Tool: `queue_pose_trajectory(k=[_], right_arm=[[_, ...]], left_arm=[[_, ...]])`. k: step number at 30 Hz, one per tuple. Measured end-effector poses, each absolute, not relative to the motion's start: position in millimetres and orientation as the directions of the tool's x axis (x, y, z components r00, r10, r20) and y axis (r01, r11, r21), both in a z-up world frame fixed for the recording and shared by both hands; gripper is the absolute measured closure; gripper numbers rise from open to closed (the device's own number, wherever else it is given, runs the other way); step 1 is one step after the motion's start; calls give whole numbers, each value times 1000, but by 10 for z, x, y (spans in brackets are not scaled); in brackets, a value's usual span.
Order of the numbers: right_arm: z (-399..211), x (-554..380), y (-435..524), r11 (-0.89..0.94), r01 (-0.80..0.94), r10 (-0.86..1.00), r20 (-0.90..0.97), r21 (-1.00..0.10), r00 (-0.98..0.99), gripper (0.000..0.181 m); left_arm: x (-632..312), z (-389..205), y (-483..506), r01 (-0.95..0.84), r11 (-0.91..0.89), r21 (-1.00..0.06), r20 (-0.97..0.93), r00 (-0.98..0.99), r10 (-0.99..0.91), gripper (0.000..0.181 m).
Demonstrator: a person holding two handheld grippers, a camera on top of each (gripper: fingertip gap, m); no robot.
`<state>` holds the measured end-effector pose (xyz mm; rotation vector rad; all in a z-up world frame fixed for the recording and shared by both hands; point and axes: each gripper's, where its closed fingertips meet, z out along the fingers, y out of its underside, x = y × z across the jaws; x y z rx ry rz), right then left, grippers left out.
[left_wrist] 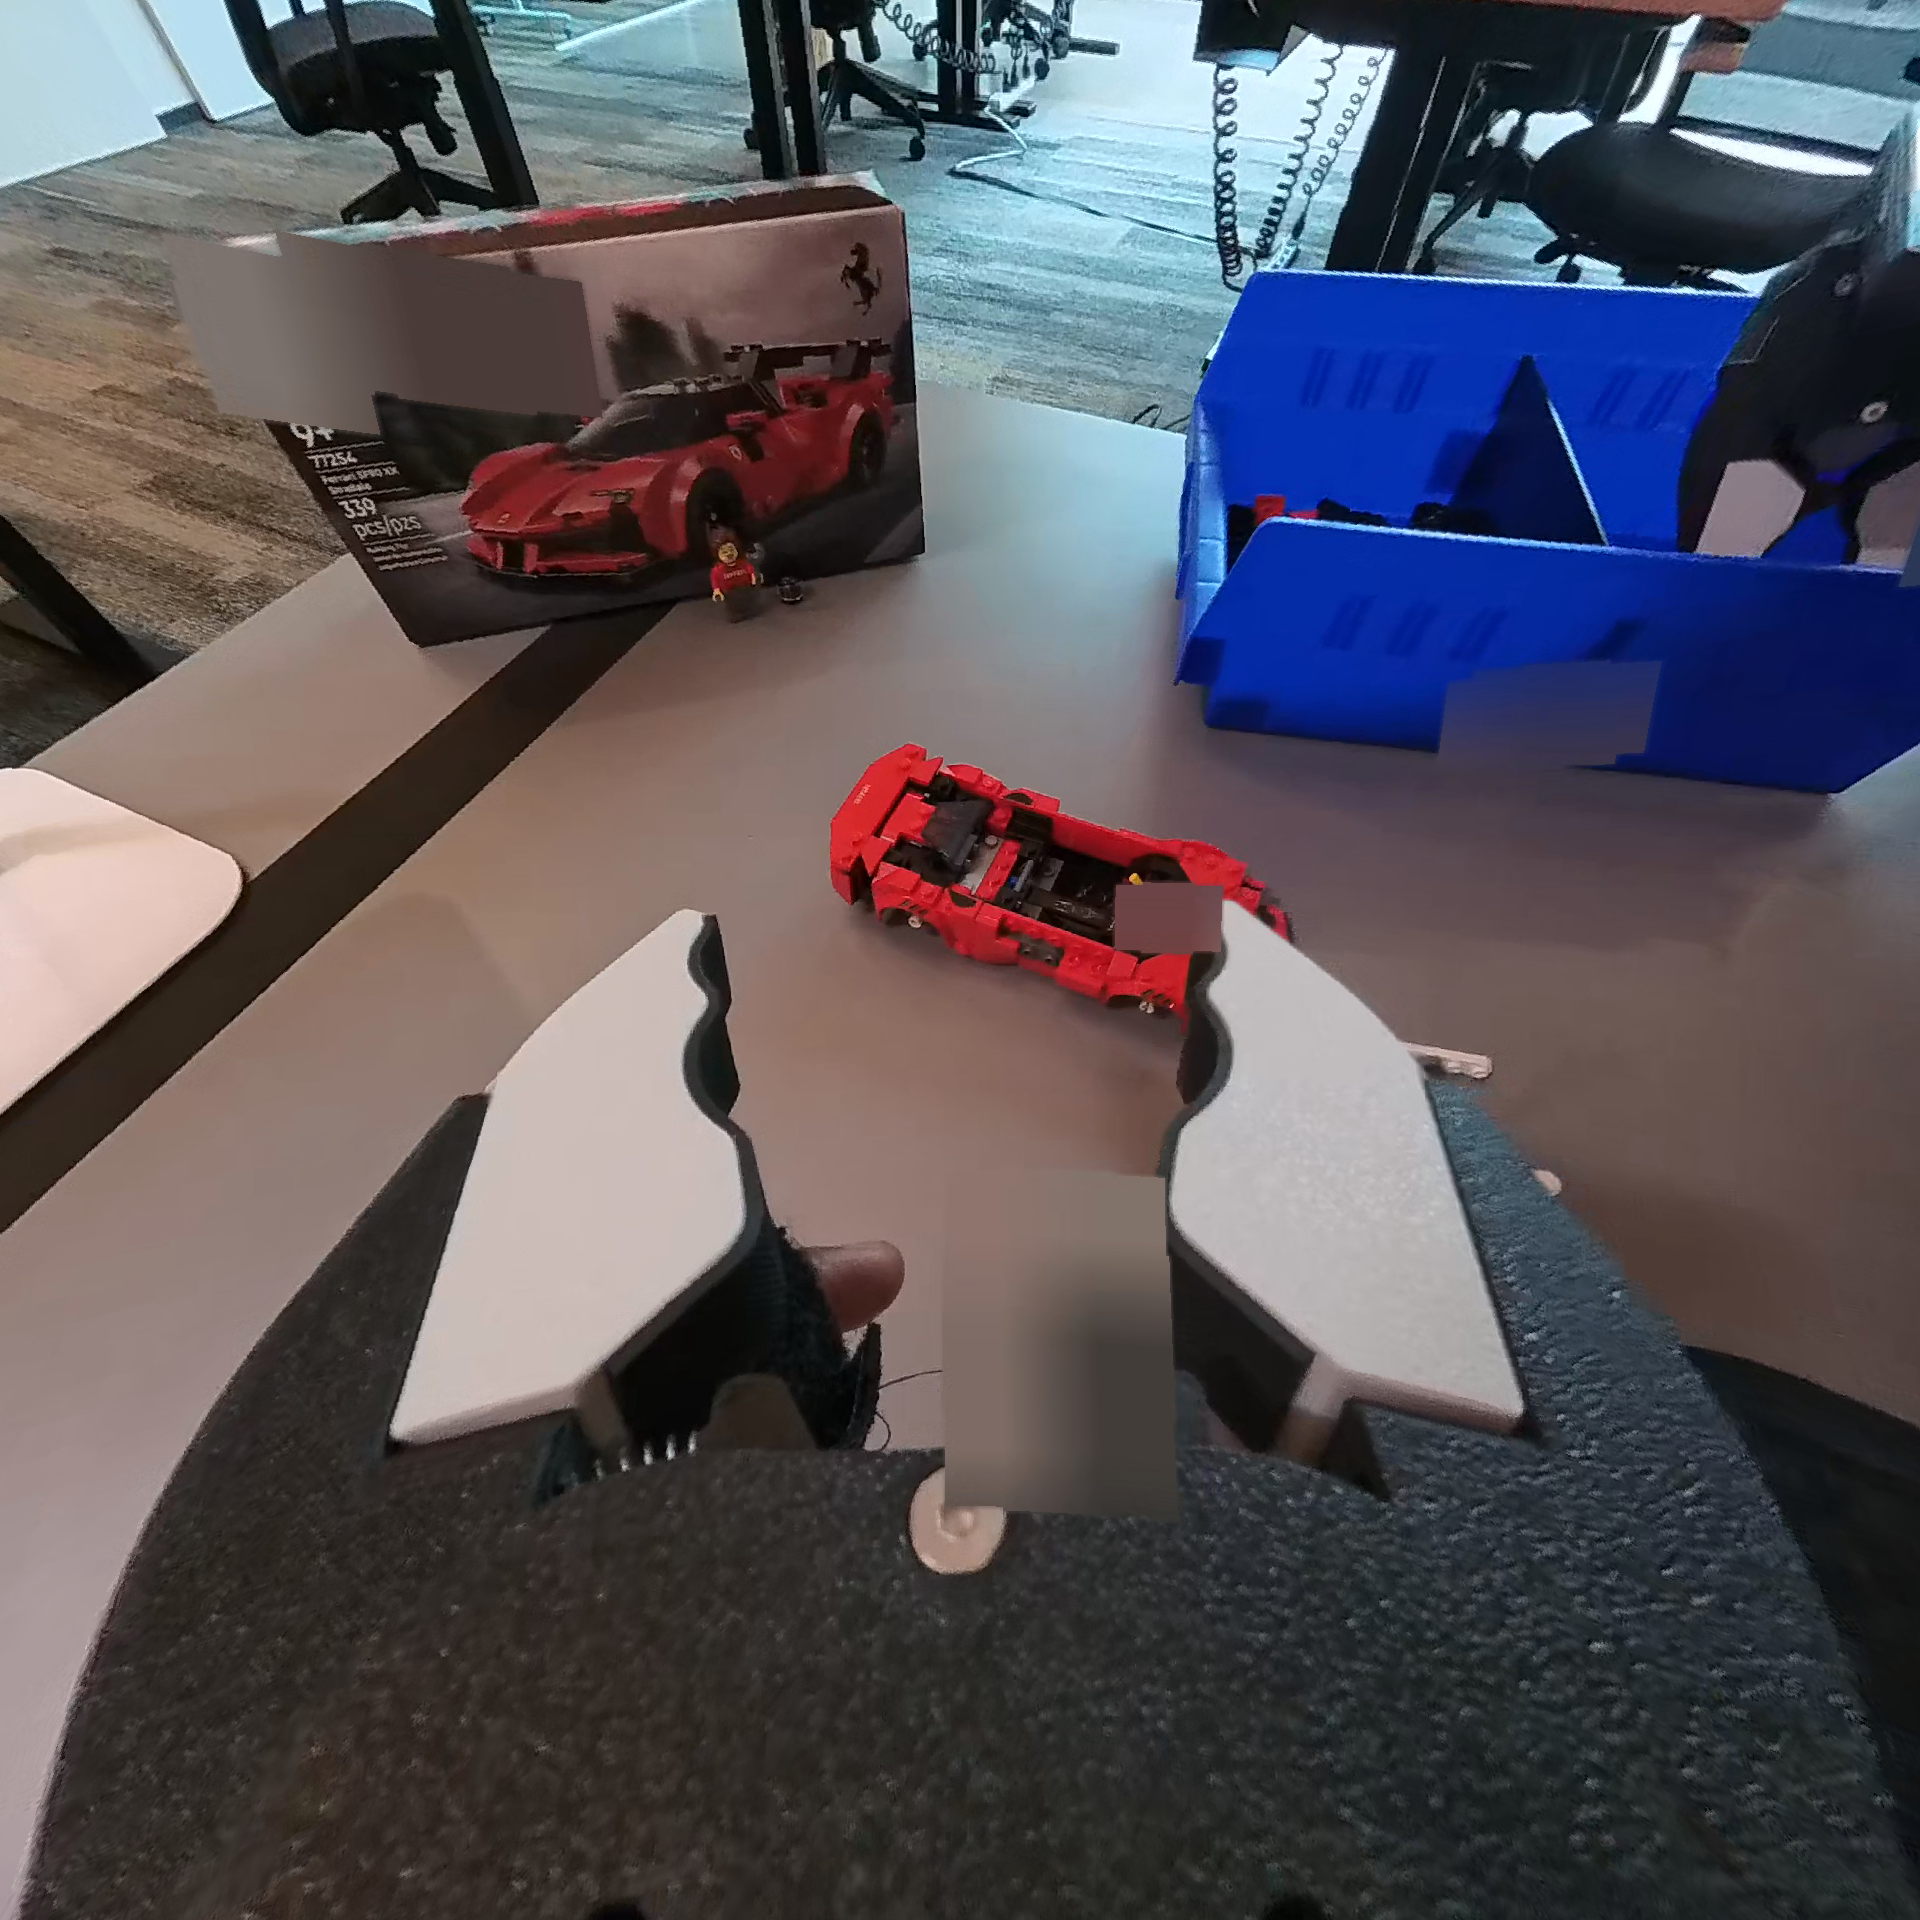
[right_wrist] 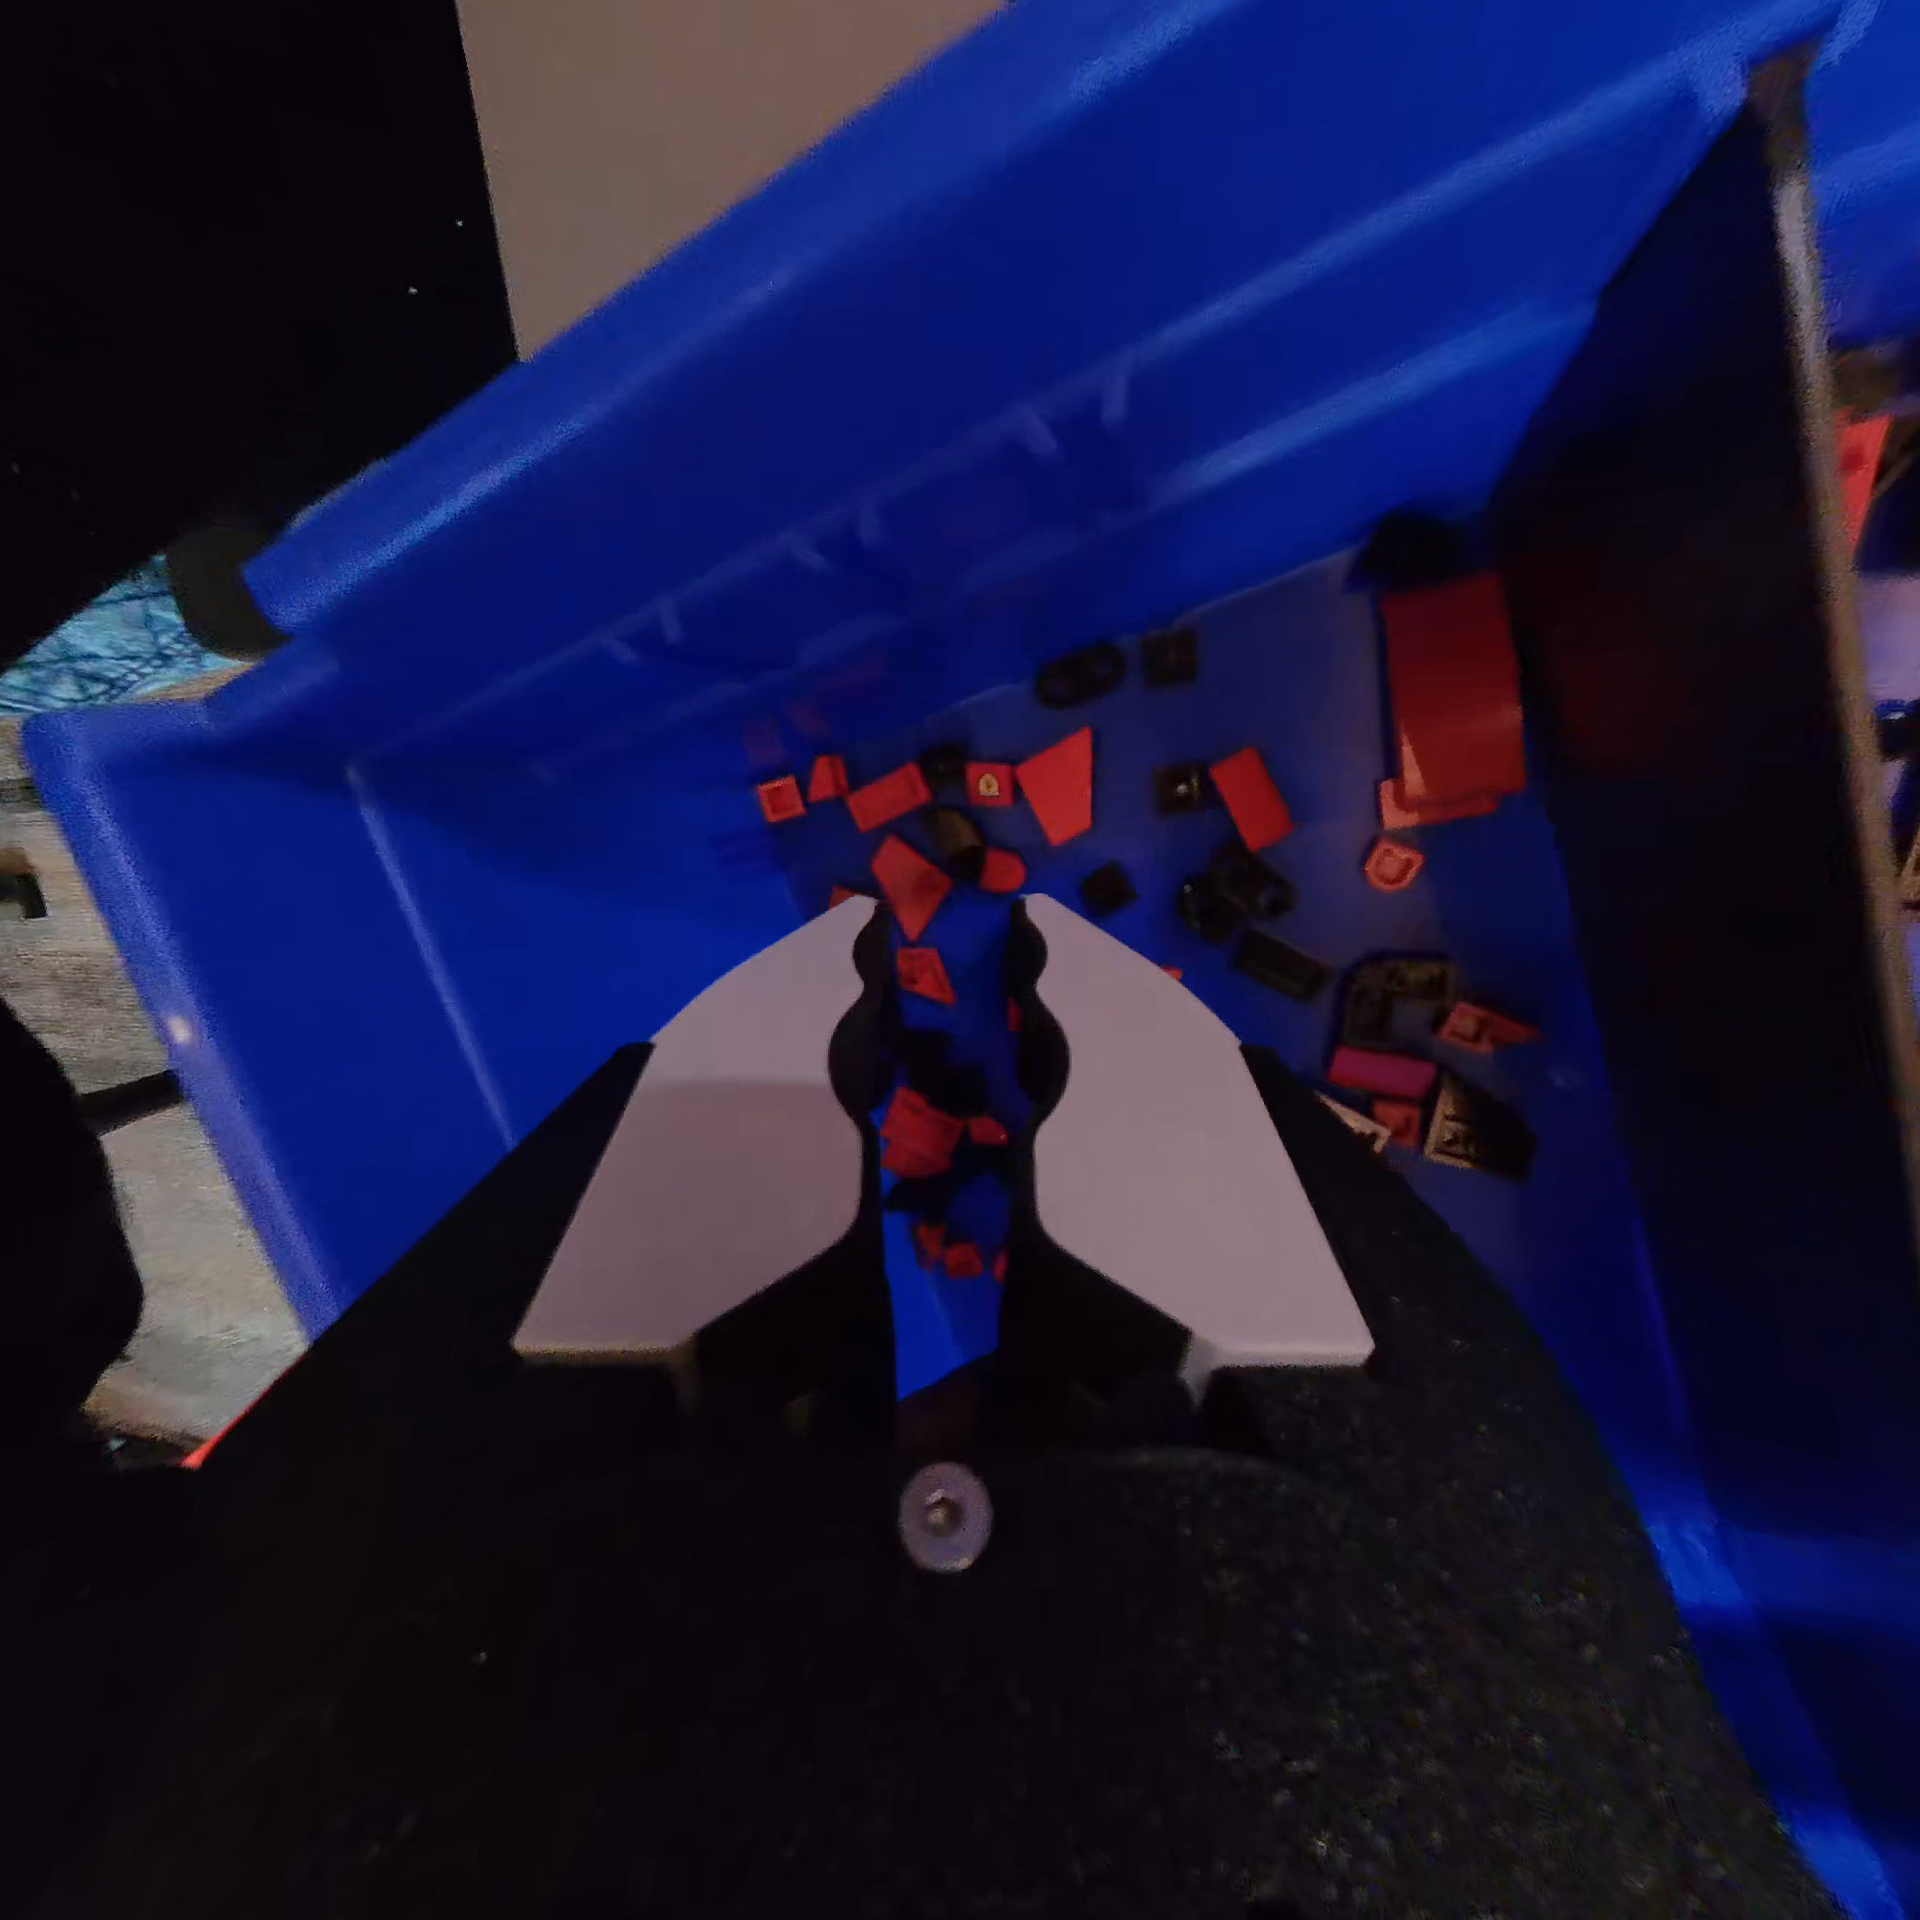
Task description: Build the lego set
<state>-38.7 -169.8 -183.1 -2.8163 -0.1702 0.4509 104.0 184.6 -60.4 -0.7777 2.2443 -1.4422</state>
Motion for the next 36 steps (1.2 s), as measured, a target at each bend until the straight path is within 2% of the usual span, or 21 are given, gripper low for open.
queue_pose_trajectory(k=[1, 6, 11, 18, 22, 29, 31, 33, 35, 36], right_arm=[[-1845, -368, -1680, -950, 81, 167, -272, -301, 948, 159], [-1874, -442, -1571, -927, 116, 225, -282, -357, 933, 160], [-1883, -583, -1578, -919, 170, 293, -328, -355, 898, 165], [-1914, -582, -1531, -887, 291, 386, -232, -359, 893, 169], [-1951, -542, -1514, -889, 290, 371, -189, -354, 909, 172], [-1941, -502, -1557, -932, 209, 282, -231, -295, 931, 172], [-1792, -423, -1545, -926, 117, 206, -223, -358, 953, 172], [-1483, -252, -1481, -863, -41, 65, -190, -503, 980, 173], [-991, -48, -1350, -635, -261, -112, -248, -727, 962, 173], [-672, 59, -1294, -432, -373, -172, -331, -821, 928, 173]], left_arm=[[1045, -606, 1852, -255, 330, -909, -7, -782, -623, 97], [1060, -583, 1844, -251, 346, -904, -19, -785, -620, 97], [1051, -593, 1830, -254, 350, -902, -20, -784, -621, 97], [1037, -593, 1843, -260, 339, -904, -14, -775, -632, 97], [1028, -567, 1842, -261, 325, -909, -4, -774, -633, 97], [946, -491, 1880, -239, 309, -921, -12, -773, -634, 98], [912, -464, 1910, -232, 303, -924, -16, -770, -638, 98], [863, -441, 1932, -216, 305, -927, -31, -770, -638, 99], [796, -432, 1924, -187, 312, -931, -56, -774, -630, 99], [756, -435, 1906, -167, 320, -933, -74, -779, -623, 99]])
